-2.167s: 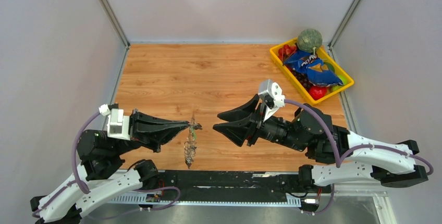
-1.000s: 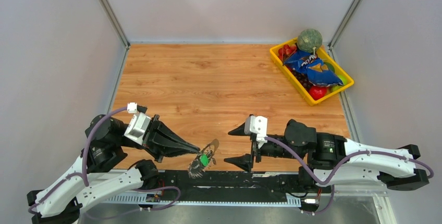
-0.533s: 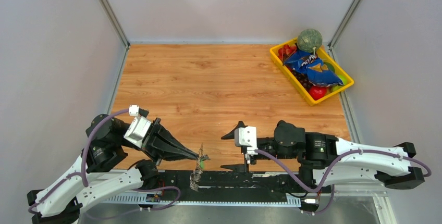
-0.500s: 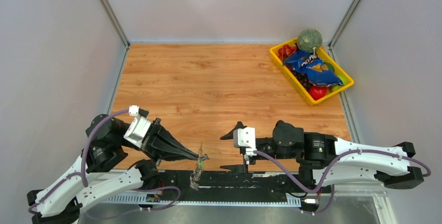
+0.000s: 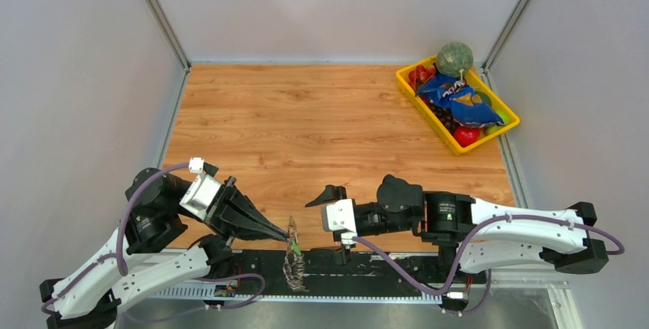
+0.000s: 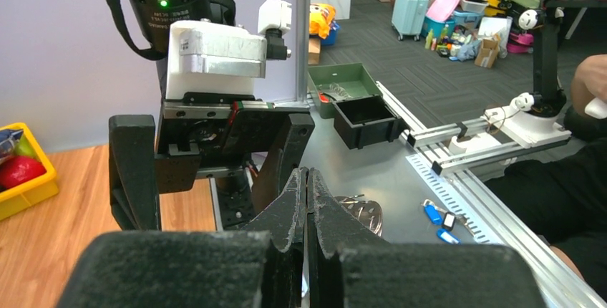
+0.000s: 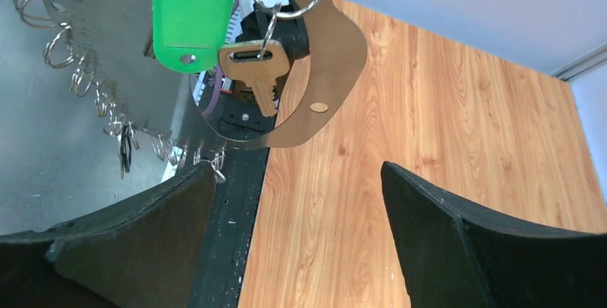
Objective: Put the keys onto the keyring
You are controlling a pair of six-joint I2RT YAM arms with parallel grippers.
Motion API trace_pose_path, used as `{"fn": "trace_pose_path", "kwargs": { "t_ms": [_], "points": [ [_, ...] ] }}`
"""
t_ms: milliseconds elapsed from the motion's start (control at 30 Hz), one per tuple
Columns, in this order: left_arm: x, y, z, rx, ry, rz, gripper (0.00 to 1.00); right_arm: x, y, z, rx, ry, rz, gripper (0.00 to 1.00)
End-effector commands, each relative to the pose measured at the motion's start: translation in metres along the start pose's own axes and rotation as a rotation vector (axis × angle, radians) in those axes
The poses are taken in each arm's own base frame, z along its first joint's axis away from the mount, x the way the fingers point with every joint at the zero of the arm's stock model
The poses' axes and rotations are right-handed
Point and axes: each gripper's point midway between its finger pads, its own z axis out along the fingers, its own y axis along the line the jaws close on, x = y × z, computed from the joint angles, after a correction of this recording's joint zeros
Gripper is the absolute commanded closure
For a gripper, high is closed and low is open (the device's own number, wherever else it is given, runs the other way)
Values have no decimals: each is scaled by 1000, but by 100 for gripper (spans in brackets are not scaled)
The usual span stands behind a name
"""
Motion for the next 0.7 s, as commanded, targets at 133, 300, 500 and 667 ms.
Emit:
{"fn": "trace_pose_path", "kwargs": {
  "t_ms": [133, 300, 500, 667],
  "points": [
    [-14, -10, 0, 44, -33, 47, 100, -47, -8, 0, -46, -136, -102, 1],
    [-13, -13, -1, 51, -32, 48, 100, -45, -10, 6, -101, -144, -94, 0],
    [-14, -14, -1, 54, -29, 49, 100, -43, -14, 10, -162, -157, -75, 0],
    [-14, -13, -2, 49, -28, 57, 100, -43, -4, 8, -219, -171, -62, 1]
  ]
}}
